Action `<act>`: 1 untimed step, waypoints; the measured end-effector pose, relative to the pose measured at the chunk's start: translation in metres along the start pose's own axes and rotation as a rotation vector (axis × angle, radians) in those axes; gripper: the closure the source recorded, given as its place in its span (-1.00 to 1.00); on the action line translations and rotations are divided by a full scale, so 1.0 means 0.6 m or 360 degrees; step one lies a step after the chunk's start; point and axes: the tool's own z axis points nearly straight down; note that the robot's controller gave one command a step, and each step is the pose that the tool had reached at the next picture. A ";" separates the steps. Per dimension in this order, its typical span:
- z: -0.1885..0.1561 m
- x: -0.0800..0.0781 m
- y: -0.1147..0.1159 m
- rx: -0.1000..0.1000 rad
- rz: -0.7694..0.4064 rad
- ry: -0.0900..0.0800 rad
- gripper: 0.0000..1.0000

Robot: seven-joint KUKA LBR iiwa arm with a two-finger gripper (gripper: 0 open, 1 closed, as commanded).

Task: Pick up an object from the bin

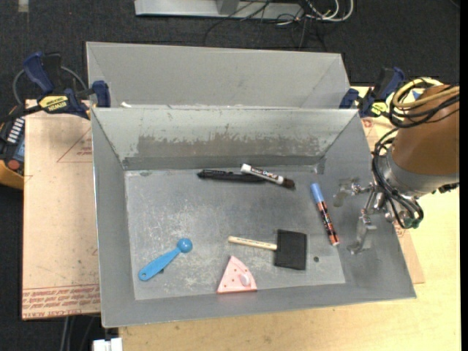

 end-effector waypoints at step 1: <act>-0.007 -0.002 0.002 0.0002 -0.0008 -0.0010 -1.00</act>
Offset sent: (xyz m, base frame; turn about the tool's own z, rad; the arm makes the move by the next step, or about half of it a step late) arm -0.0013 0.1132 -0.0848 -0.1190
